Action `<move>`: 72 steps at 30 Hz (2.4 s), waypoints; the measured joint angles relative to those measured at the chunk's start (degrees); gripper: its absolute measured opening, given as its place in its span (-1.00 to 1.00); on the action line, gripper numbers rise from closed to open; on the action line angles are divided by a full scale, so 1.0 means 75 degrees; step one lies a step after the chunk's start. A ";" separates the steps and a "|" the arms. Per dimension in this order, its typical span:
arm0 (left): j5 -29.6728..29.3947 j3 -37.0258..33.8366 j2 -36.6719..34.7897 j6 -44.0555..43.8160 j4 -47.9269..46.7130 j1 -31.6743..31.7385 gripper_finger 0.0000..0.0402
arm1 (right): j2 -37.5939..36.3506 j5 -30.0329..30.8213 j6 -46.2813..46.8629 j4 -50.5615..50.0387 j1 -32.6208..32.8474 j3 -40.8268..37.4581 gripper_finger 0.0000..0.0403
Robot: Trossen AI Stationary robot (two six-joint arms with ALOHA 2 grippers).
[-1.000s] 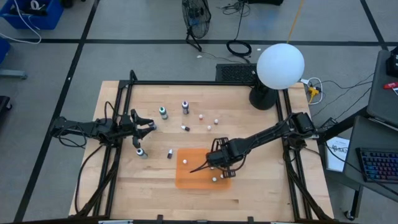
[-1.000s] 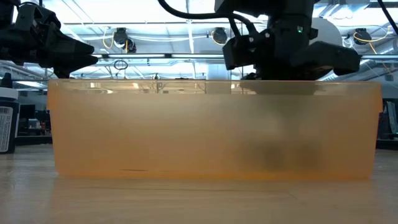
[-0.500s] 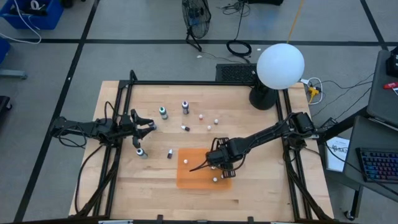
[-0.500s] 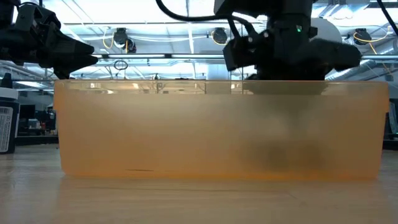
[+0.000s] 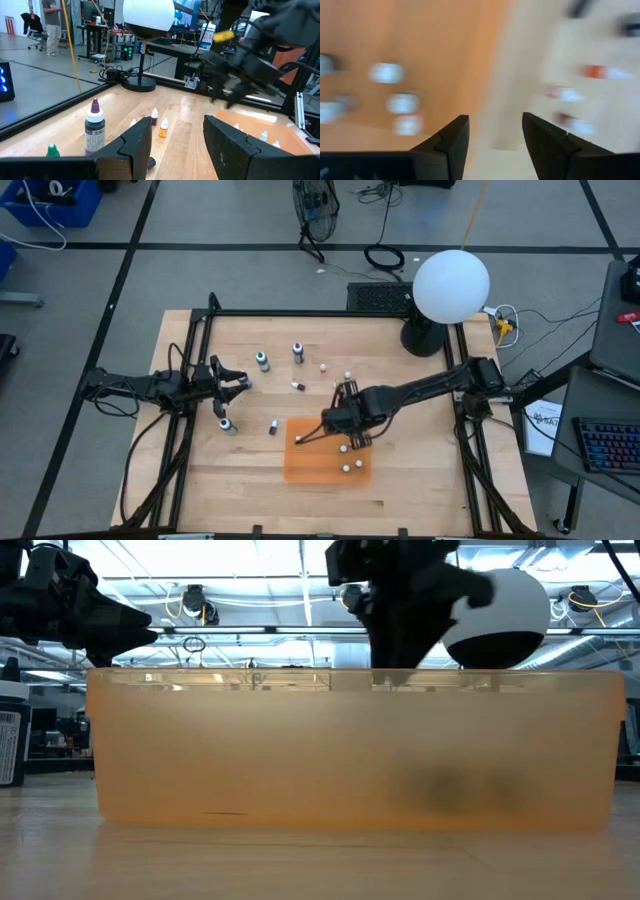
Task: Pick & Place food coloring
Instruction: Put the small brown food coloring bottle into the orange bin
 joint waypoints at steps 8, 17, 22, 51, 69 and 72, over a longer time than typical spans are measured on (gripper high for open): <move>0.0001 0.0000 0.0000 0.0000 0.0000 -0.0001 -0.09 | 0.0000 0.0024 -0.0126 -0.0092 -0.1673 -0.0087 -0.11; -0.0001 0.0000 0.0000 -0.0001 0.0000 -0.0001 -0.09 | -0.0003 -0.1309 -0.0546 0.1119 -0.3152 -0.0739 0.06; -0.0001 0.0000 0.0000 0.0002 0.0001 0.0000 -0.09 | -0.0003 -0.1369 -0.0810 0.1767 -0.3355 -0.1025 0.12; -0.0001 0.0000 0.0000 -0.0001 0.0002 -0.0001 -0.09 | -0.0003 -0.1795 -0.0834 0.3152 -0.3531 -0.2140 0.08; -0.0001 0.0000 0.0000 0.0001 0.0003 -0.0001 -0.09 | 0.0380 -0.2158 -0.0606 0.3212 -0.3601 -0.2152 0.07; 0.0000 -0.0001 0.0000 0.0000 0.0003 -0.0001 -0.09 | 0.0455 -0.2158 -0.0630 0.3219 -0.3601 -0.2152 0.07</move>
